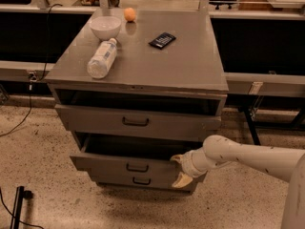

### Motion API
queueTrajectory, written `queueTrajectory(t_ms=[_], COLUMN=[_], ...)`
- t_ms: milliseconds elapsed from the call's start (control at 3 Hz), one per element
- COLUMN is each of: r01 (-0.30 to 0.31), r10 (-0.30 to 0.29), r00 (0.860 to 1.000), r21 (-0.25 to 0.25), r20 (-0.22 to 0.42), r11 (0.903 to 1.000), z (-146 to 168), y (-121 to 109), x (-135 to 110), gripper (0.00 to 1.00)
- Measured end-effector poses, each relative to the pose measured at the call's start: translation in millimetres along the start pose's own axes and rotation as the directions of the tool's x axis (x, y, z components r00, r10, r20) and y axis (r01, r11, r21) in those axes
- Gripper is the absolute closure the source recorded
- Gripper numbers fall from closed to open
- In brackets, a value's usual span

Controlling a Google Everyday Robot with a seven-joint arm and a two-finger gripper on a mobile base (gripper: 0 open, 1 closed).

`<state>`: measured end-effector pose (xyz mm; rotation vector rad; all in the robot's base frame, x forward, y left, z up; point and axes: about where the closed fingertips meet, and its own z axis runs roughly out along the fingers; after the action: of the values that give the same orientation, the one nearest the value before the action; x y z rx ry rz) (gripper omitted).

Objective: Open middle drawer

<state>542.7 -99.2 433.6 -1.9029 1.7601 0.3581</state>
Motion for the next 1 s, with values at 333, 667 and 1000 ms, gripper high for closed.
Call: queueTrajectory(t_ms=[333, 667, 1000], r01=[0.0, 0.038, 0.073], r10=[0.0, -0.035, -0.07], r00=[1.0, 0.996, 0.99], r21=[0.0, -0.029, -0.025], r20=[0.0, 0.081, 0.126], r11=[1.0, 0.9989, 0.997], z=[0.0, -6.2, -6.1], y=[0.0, 24.4, 27.4], x=[0.0, -28.7, -50.0], gripper=[0.35, 0.17, 0.0])
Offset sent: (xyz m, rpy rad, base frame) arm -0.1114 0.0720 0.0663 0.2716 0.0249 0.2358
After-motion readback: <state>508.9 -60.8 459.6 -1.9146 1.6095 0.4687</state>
